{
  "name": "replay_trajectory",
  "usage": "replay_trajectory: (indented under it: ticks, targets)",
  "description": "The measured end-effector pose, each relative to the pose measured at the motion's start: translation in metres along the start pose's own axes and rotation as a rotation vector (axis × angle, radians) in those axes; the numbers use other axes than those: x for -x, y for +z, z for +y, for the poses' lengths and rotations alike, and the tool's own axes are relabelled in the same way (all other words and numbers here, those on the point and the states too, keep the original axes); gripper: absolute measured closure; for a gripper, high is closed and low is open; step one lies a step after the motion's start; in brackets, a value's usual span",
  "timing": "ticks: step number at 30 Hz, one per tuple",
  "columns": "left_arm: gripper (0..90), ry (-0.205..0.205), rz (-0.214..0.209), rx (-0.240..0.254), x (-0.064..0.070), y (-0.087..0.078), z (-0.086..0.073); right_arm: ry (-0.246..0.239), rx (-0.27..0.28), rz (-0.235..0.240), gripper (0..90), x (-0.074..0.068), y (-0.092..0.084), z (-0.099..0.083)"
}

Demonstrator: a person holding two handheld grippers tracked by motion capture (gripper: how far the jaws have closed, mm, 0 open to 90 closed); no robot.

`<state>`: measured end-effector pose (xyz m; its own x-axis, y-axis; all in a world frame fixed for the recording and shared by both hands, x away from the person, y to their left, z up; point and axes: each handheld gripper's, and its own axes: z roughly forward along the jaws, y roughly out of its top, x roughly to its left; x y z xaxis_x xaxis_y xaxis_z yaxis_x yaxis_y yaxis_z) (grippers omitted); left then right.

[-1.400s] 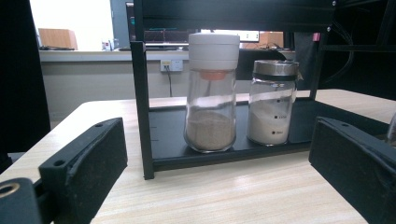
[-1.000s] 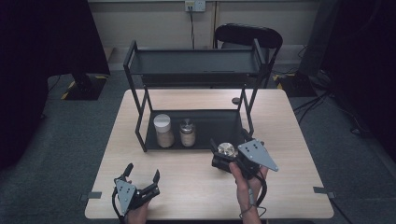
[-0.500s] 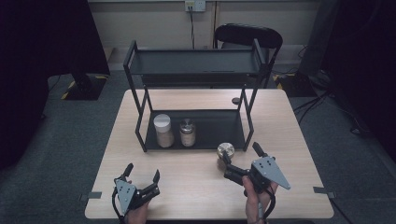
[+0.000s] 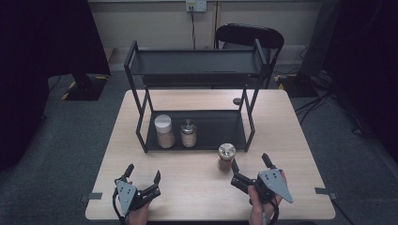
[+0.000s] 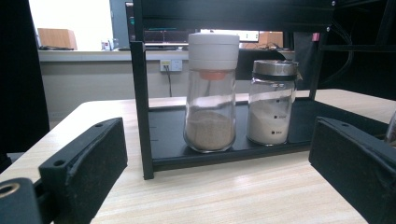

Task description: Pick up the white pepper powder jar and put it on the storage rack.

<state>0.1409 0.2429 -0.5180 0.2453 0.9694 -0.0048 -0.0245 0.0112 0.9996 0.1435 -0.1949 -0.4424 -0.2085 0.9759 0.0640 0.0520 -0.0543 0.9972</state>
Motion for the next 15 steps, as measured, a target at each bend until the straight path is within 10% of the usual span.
replay_trajectory:
  ticks: [15]
  targets:
    - [3.5,0.000,0.000,0.001,0.000,0.000,0.000,-0.019,-0.005,-0.048,0.0,0.000,0.005,-0.038]
